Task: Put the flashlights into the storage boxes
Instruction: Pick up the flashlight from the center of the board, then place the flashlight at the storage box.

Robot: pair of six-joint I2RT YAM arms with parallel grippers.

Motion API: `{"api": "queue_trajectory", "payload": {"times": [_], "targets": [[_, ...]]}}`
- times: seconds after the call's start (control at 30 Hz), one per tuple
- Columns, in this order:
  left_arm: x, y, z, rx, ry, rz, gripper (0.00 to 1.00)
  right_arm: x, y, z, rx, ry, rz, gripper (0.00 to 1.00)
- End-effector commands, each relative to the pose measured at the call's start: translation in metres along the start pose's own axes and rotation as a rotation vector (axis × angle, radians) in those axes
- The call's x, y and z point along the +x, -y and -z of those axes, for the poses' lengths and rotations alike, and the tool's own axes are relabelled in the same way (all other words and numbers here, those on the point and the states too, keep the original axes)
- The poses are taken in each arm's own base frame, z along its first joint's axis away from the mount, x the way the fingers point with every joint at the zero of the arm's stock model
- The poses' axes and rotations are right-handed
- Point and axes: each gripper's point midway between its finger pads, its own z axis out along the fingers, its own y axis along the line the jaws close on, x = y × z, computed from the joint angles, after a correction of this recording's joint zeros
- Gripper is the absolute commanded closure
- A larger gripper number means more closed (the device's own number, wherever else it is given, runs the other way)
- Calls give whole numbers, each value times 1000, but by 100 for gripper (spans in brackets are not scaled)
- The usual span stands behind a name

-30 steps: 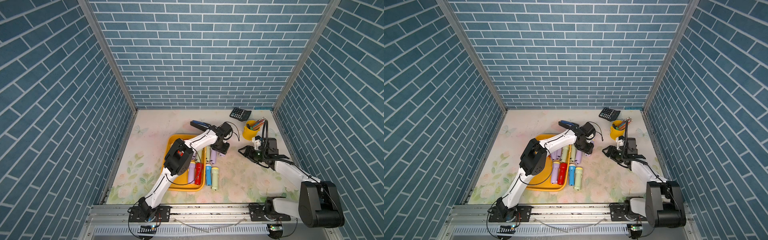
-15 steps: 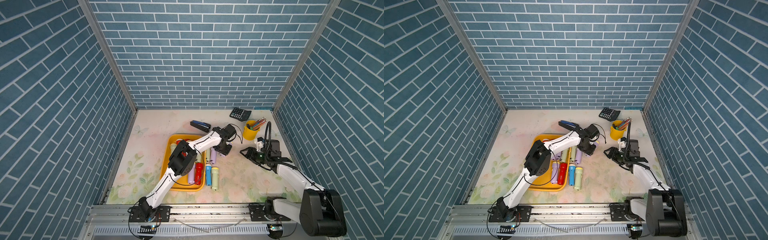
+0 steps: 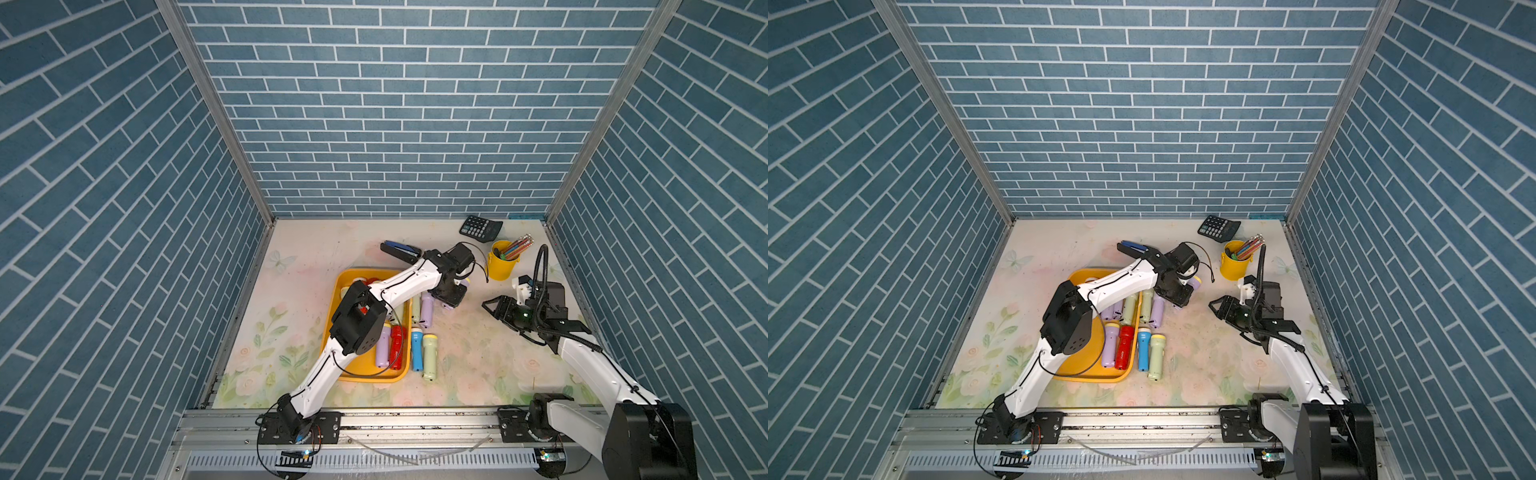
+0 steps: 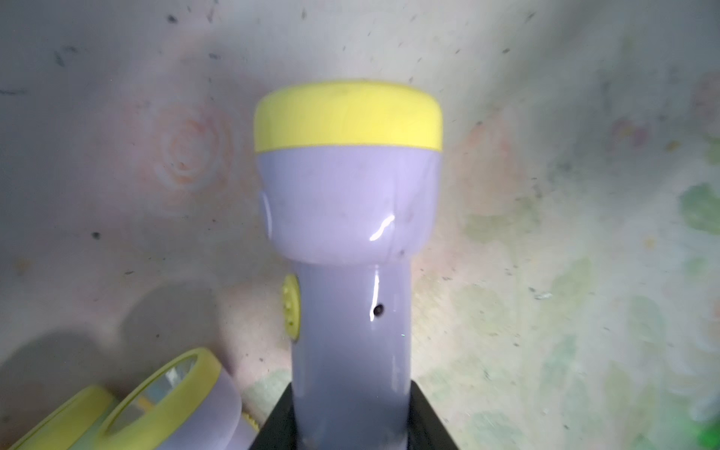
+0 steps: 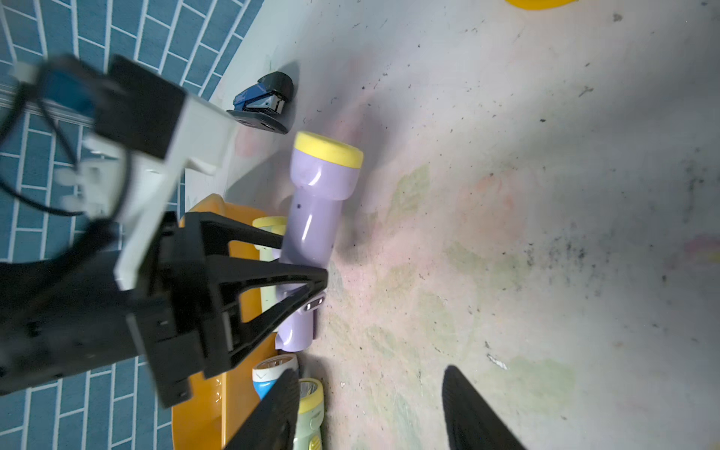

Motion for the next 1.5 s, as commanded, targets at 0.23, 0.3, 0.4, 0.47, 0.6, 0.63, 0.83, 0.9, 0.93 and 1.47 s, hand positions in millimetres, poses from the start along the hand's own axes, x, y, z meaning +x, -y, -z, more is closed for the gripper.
{"api": "queue_trajectory", "payload": {"times": [0.23, 0.3, 0.4, 0.47, 0.6, 0.63, 0.83, 0.9, 0.93, 1.47], "targets": [[4, 16, 87, 70, 153, -10, 70, -1, -27, 17, -64, 55, -3, 40], [17, 14, 98, 71, 155, 0, 70, 0, -34, 15, -71, 59, 10, 40], [40, 7, 108, 68, 143, 25, 70, 6, -46, 6, -70, 38, 45, 39], [56, 1, 112, 62, 137, 47, 70, 11, -55, -2, -69, 16, 72, 39], [90, -13, 118, 51, 119, 98, 70, 20, -76, -20, -93, -26, 102, 39], [96, -16, 120, 48, 119, 111, 70, 21, -80, -24, -98, -29, 108, 39], [139, -42, 126, 49, 118, 223, 70, 33, -104, -45, -118, -64, 151, 39], [154, -51, 129, 35, 118, 253, 70, 39, -109, -53, -119, -82, 161, 39], [160, -54, 130, 29, 115, 264, 70, 41, -112, -56, -121, -88, 165, 39], [247, -106, 135, -27, 114, 482, 69, 70, -153, -97, -141, -153, 285, 40]]}}
